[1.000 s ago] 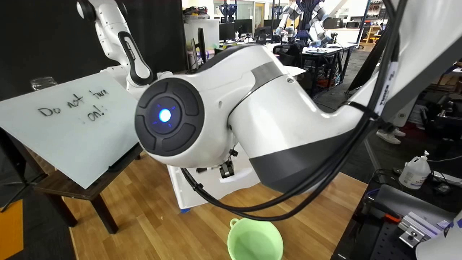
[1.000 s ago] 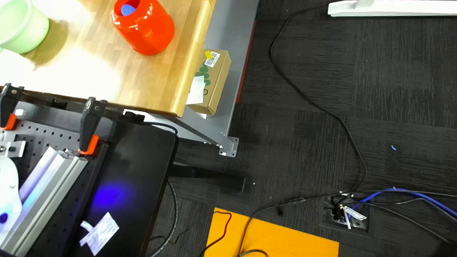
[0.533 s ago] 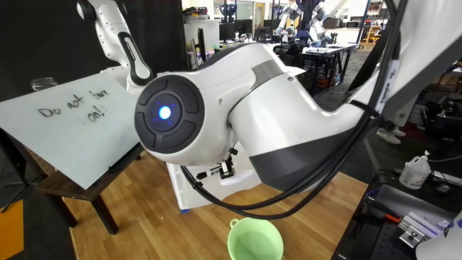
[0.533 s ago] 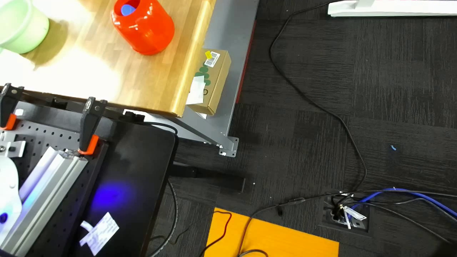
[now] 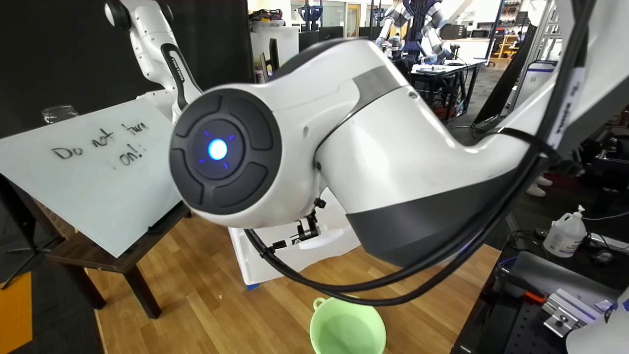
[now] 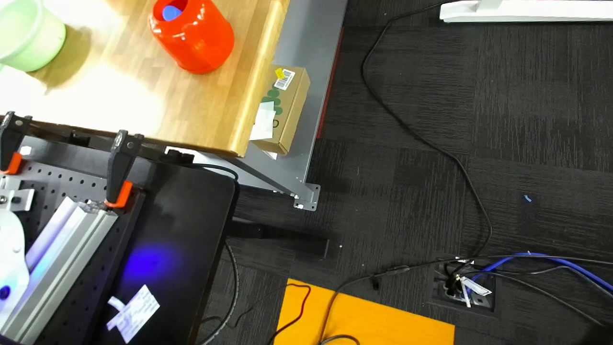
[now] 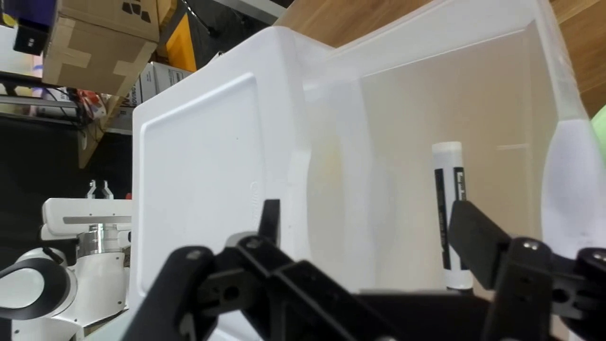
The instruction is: Pick the marker and put it in the plastic drawer on the table
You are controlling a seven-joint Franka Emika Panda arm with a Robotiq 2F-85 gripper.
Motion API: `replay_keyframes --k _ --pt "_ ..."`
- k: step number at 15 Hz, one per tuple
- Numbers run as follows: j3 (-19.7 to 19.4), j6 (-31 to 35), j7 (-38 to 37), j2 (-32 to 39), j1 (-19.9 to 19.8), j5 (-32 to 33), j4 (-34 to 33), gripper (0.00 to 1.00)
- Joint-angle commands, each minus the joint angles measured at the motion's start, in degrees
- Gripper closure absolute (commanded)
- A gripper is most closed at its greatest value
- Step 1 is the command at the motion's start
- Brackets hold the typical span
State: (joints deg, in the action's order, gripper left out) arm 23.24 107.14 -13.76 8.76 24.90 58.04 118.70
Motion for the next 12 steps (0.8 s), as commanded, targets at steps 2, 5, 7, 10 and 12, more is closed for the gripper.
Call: replay_keyframes --k 2,5,7,10,12 --pt "0.52 -2.18 -0.23 -2.21 1.7 6.55 0.93 0.44" --pt "2.16 -4.63 -0.86 -2.44 3.6 10.87 0.96 0.64" --pt "3.6 -5.63 -2.54 -2.64 4.95 11.02 1.97 0.77" --pt "5.93 -4.66 -7.91 -3.38 7.01 8.98 5.91 0.99" --pt "6.96 -4.28 -11.52 -3.65 8.43 8.7 8.78 1.0"
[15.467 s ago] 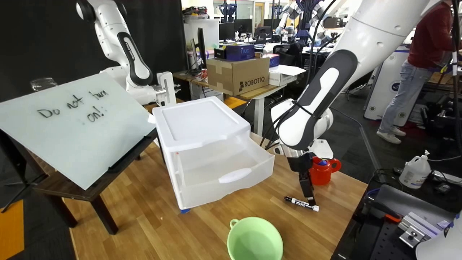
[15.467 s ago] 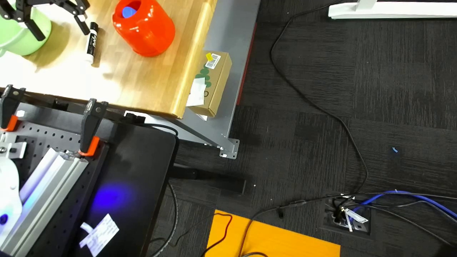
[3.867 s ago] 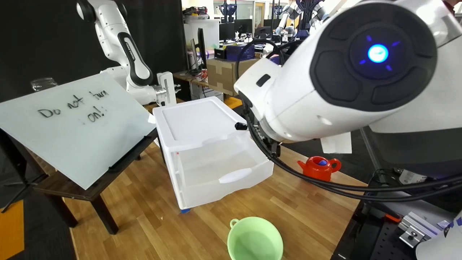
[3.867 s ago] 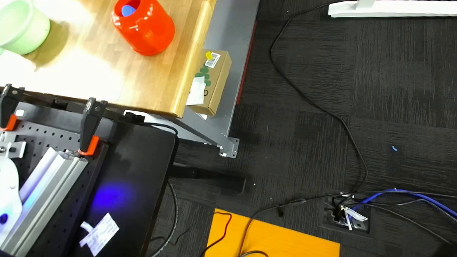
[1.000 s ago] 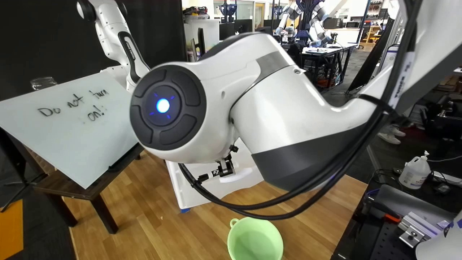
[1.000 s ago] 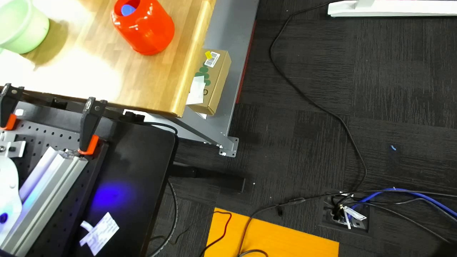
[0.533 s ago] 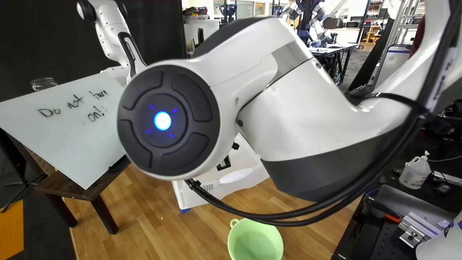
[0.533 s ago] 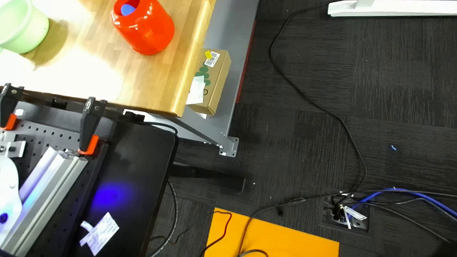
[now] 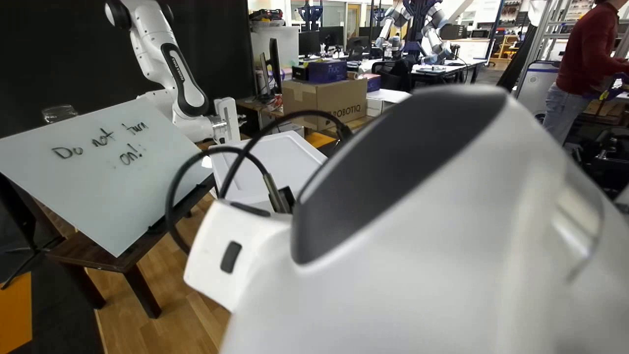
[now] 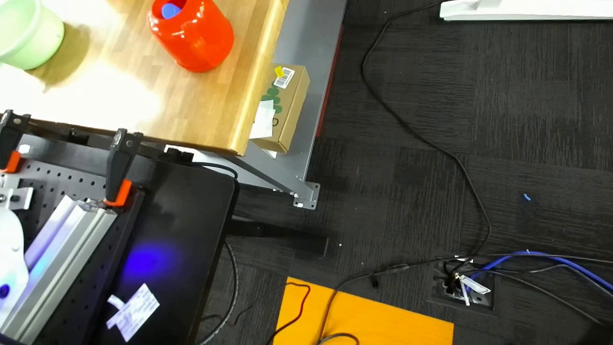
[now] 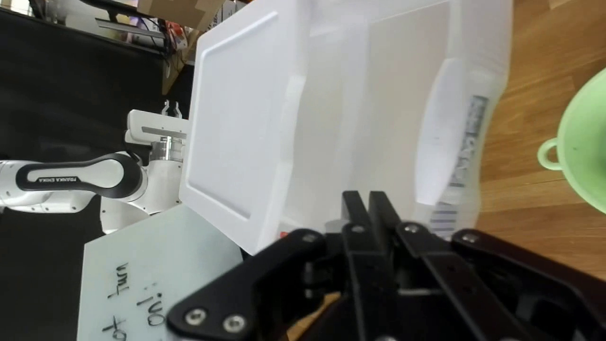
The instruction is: Pick the marker and put it in the plastic drawer on the table
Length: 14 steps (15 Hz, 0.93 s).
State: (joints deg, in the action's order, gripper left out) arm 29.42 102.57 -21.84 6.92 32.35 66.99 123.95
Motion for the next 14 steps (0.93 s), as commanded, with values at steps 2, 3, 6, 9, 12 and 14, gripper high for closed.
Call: replay_keyframes --k 2,3,6,9,12,14 --pt "1.15 0.59 -6.29 -2.0 1.86 -1.18 5.21 0.89" --pt "1.25 0.74 -6.81 -2.08 2.04 -1.82 5.23 0.83" --pt "1.66 0.61 -11.06 -1.98 3.25 -2.3 7.34 0.52" --pt "0.59 0.14 -10.35 0.26 2.36 -3.48 5.07 0.56" --pt "0.59 0.21 -10.74 0.23 2.36 -3.5 5.1 0.45" --pt "0.59 0.22 -10.75 0.23 2.36 -3.5 5.1 0.45"
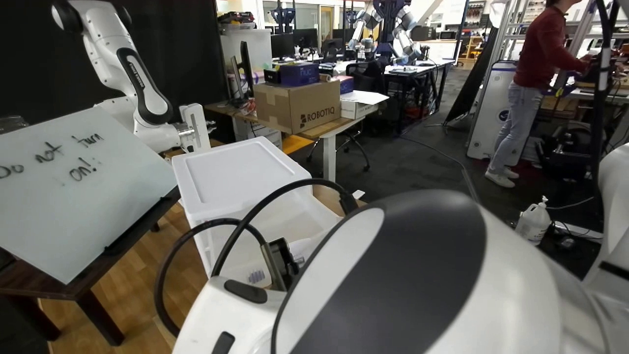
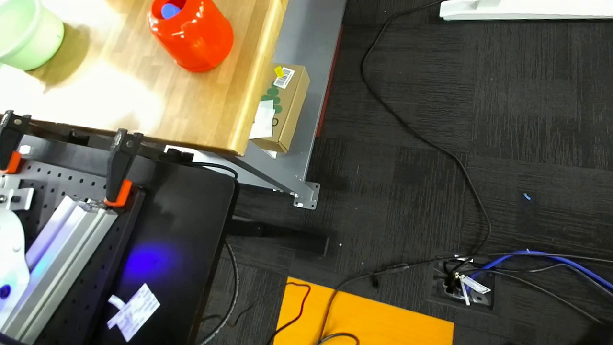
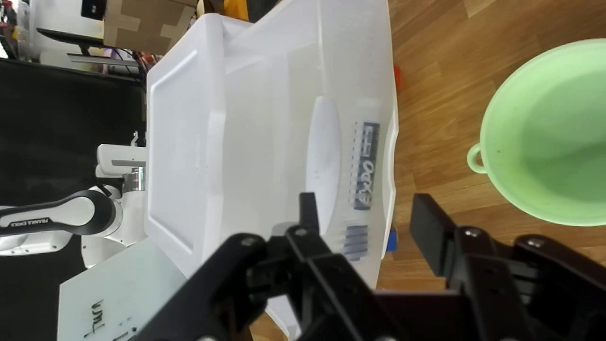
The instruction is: Pick the marker and put it in the plastic drawer on the table
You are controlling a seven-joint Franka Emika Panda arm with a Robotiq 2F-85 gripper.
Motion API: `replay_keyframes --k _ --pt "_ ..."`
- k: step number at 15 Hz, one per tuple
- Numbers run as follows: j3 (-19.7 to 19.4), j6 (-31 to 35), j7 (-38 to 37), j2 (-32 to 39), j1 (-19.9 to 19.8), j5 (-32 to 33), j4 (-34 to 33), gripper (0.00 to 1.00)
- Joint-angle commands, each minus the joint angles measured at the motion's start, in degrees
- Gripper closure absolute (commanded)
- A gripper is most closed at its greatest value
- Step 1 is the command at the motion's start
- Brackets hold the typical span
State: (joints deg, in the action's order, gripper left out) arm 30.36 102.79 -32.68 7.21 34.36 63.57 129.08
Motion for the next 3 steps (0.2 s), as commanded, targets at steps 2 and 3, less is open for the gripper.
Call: replay_keyframes --k 2,3 --pt "-0.36 0.01 0.08 -0.05 0.36 -0.08 -0.03 0.45" --pt "-0.36 0.01 0.08 -0.05 0.36 -0.09 -0.03 0.45"
